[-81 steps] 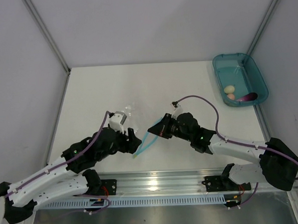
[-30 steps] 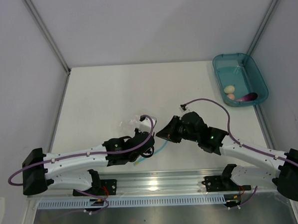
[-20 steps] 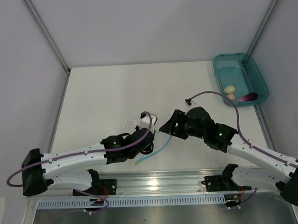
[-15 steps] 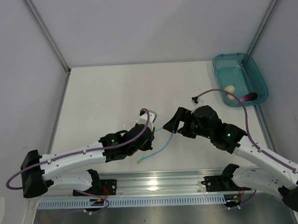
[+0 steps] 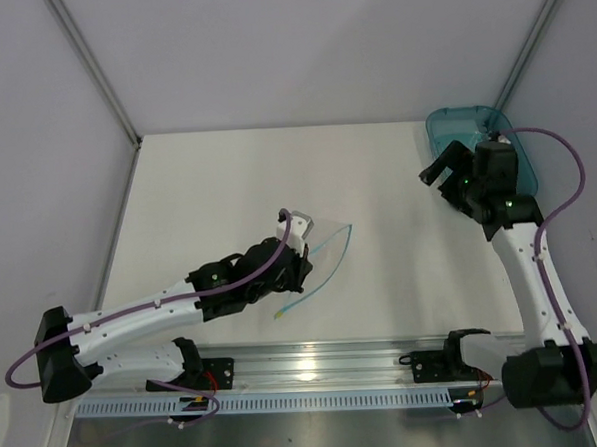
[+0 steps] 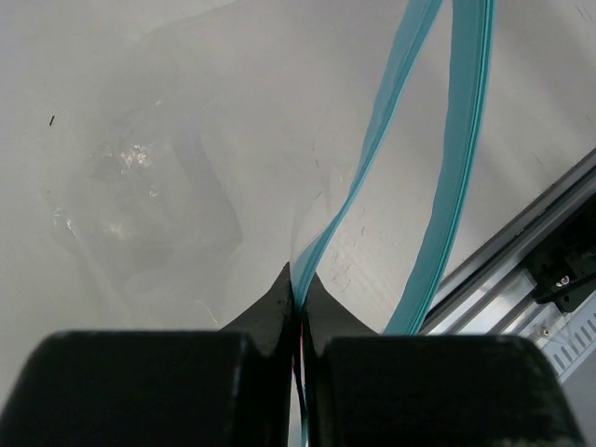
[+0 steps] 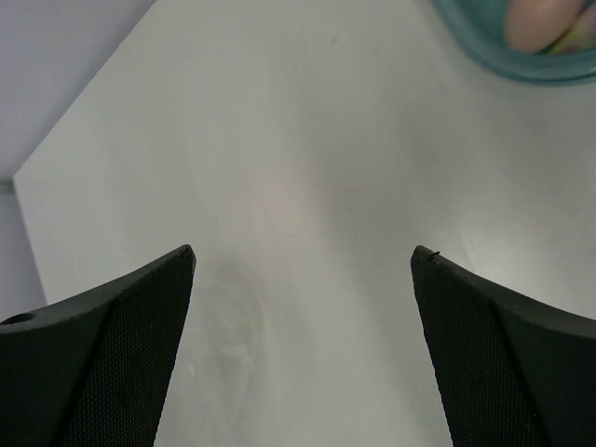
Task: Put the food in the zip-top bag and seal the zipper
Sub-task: Pick up the fake vegetable from the bin.
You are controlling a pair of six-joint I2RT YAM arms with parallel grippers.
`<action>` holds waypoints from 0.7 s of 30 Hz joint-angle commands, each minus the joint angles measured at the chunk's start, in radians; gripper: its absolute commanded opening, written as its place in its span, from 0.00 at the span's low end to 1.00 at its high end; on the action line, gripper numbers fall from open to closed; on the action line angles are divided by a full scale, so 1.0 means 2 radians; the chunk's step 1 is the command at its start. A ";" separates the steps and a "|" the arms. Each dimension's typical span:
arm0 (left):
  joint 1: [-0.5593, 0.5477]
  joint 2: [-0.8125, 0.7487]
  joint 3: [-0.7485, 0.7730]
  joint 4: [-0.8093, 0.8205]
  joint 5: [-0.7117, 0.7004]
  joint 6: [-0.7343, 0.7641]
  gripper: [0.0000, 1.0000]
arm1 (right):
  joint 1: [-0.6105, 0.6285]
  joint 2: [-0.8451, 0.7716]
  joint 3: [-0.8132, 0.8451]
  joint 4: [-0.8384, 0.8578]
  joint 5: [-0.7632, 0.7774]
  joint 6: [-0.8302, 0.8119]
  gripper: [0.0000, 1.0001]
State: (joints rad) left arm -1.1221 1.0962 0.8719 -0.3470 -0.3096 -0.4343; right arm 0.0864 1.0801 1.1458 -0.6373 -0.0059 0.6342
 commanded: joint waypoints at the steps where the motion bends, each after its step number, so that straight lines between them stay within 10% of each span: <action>1: 0.015 -0.006 0.015 0.008 0.027 0.017 0.00 | -0.075 0.072 0.031 0.025 -0.022 -0.022 0.99; 21: 0.059 0.013 0.013 0.041 0.165 0.042 0.01 | -0.200 0.425 0.300 0.013 0.092 -0.041 0.87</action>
State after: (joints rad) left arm -1.0168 1.1069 0.8719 -0.2989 -0.0727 -0.3737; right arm -0.2928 1.8923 1.6814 -0.5751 0.1173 0.5694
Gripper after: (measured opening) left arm 0.005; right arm 0.878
